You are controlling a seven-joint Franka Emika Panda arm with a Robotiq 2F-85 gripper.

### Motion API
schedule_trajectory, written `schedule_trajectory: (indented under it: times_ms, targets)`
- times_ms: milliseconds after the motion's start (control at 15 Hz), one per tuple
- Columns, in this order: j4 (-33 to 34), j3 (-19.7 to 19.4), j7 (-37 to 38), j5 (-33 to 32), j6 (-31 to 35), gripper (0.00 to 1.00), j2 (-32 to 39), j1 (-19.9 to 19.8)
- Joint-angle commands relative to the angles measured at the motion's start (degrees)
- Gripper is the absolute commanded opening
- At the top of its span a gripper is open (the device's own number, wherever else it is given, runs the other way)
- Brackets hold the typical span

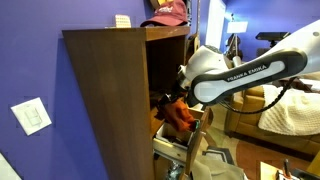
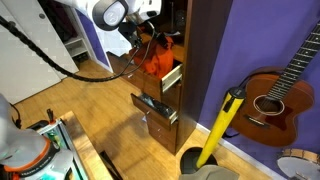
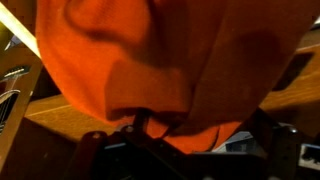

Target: Open the top drawer, then put the orange head sock inside and close the drawer

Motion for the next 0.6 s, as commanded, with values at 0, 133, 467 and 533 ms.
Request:
schedule_trajectory:
  times_ms: [0, 133, 467, 533]
  targets:
    - [1.39, 0.33, -0.03, -0.27, -3.13, 1.0, 2.41, 0.04]
    - [1.52, 0.21, -0.76, -0.99, -5.88, 1.0, 1.99, -0.15]
    - [1.22, 0.26, -2.61, -5.92, -16.51, 1.0, -0.96, -0.92]
    - [1.15, 0.36, -2.23, -8.05, -18.23, 1.0, -1.51, -1.27]
